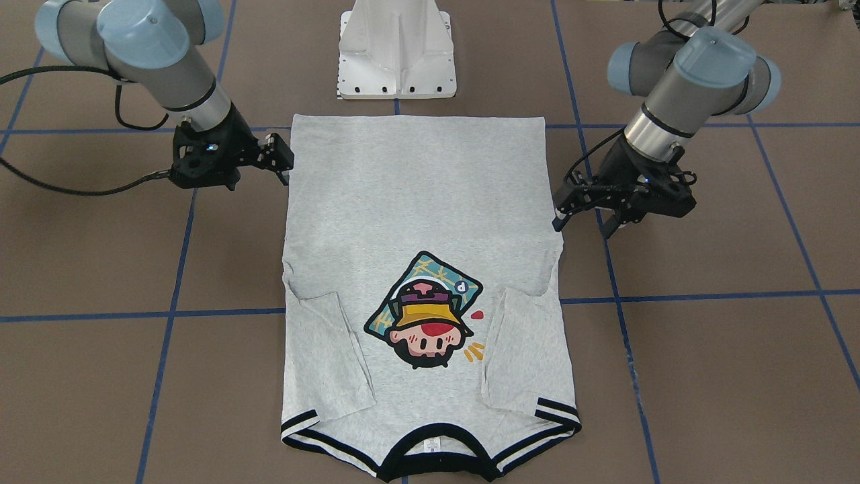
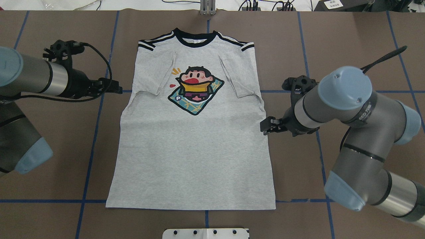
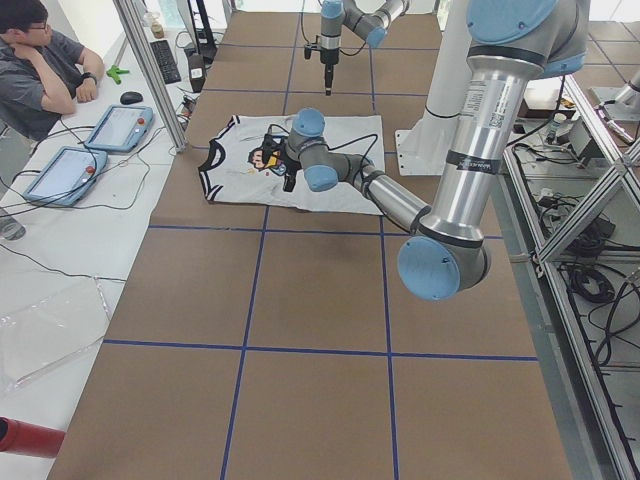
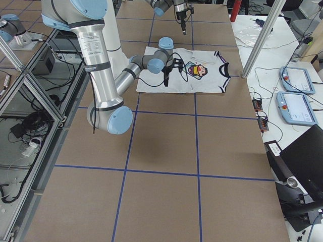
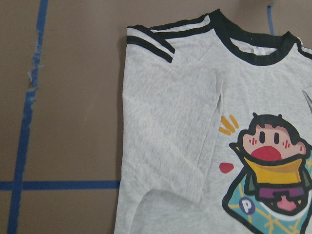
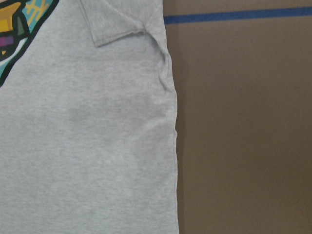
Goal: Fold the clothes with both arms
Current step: 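Move both grippers down to the hem corners nearest the robot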
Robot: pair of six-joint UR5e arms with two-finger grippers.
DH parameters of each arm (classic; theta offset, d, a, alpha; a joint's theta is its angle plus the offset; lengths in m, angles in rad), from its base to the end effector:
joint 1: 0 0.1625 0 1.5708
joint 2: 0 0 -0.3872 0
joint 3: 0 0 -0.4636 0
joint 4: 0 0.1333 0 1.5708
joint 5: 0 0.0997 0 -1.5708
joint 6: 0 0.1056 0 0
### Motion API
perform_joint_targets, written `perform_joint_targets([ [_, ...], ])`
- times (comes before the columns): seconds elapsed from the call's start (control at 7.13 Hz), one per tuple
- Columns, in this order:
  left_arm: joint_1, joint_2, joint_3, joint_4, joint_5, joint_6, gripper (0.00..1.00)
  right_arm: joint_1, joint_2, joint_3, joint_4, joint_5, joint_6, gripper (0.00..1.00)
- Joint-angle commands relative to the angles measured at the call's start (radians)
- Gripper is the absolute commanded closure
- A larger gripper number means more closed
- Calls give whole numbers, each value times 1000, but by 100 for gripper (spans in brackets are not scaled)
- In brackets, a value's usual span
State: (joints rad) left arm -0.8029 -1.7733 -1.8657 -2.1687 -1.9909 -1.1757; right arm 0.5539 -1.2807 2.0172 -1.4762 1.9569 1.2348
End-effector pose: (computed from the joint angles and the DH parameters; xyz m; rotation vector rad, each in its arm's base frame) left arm 0.3634 -0.5063 0.2761 0.2962 1.1014 -0.1327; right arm -0.4557 -0.3918 0.2144 0.0250 -0.8961 0.0427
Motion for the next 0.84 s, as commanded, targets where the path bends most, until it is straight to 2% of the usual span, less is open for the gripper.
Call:
perform_joint_targets([
  [0.0,24,78,-84,-2,0,-1,2,-223,-76,118,1,-168,185,0],
  [0.28,24,81,-86,-2,0,-1,2,-330,-94,88,1,-237,268,1],
  [0.56,24,83,-84,0,1,-1,2,-344,-81,14,1,-237,281,1],
  [0.7,24,83,-84,-2,3,-1,2,-345,-81,8,1,-237,287,1],
])
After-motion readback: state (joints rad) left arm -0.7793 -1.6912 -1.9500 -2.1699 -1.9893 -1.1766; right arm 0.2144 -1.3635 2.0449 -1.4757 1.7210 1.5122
